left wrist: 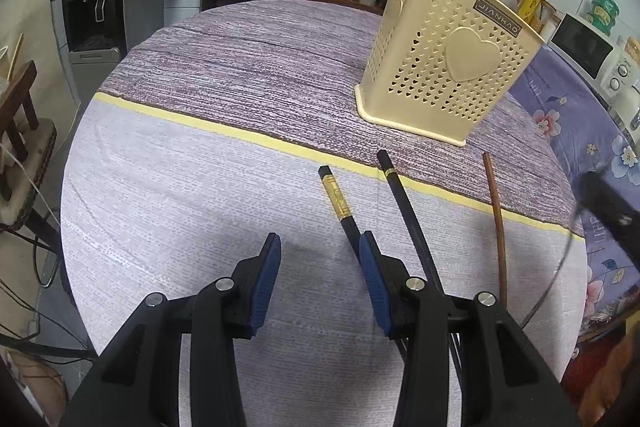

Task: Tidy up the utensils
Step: 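Grasp the steel spoon with the right tool while the left grasps a gold-tipped black chopstick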

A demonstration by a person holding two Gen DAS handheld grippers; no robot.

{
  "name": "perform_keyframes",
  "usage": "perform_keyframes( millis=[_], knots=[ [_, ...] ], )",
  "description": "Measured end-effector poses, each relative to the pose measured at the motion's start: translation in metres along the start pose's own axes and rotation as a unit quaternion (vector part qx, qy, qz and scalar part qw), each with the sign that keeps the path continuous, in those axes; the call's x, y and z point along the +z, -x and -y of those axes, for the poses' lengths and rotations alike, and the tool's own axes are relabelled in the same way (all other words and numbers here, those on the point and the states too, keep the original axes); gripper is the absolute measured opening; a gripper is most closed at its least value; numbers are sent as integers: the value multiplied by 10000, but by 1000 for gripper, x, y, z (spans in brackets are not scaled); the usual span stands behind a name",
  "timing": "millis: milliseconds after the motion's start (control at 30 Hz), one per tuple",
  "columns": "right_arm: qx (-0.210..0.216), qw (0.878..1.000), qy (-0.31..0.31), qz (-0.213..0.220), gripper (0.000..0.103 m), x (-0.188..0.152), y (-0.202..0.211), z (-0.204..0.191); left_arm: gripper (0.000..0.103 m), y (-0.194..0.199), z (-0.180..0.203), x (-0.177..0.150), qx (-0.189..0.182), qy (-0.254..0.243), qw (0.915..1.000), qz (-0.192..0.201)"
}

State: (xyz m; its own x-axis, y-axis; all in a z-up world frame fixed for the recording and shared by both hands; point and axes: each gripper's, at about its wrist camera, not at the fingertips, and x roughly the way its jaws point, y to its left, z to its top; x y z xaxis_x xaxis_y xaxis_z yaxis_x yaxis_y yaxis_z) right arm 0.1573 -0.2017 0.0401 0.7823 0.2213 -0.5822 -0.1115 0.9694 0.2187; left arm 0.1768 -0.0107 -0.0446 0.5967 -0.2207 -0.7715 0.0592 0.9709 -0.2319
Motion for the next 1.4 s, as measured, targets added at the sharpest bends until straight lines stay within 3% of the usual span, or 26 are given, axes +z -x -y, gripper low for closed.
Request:
perform_keyframes(
  millis=[300, 633, 733, 1133, 1400],
  knots=[
    [-100, 9994, 170, 286, 38, 2, 20, -1, 41, -19, 17, 16, 182, -146, 9996, -185],
    [-159, 9987, 317, 354, 38, -3, 22, -5, 15, -32, 38, 15, 742, -415, 9963, -121],
    [-156, 9987, 322, 365, 38, -3, 23, -5, 12, -34, 44, 15, 896, -523, 9946, -72],
    [-190, 9983, 382, 393, 38, -5, 23, -7, 9, -35, 43, 19, 901, -584, 9942, -94],
    [-166, 9981, 386, 445, 38, -5, 23, -8, 8, -32, 41, 26, 576, -471, 9972, -44]
  ],
)
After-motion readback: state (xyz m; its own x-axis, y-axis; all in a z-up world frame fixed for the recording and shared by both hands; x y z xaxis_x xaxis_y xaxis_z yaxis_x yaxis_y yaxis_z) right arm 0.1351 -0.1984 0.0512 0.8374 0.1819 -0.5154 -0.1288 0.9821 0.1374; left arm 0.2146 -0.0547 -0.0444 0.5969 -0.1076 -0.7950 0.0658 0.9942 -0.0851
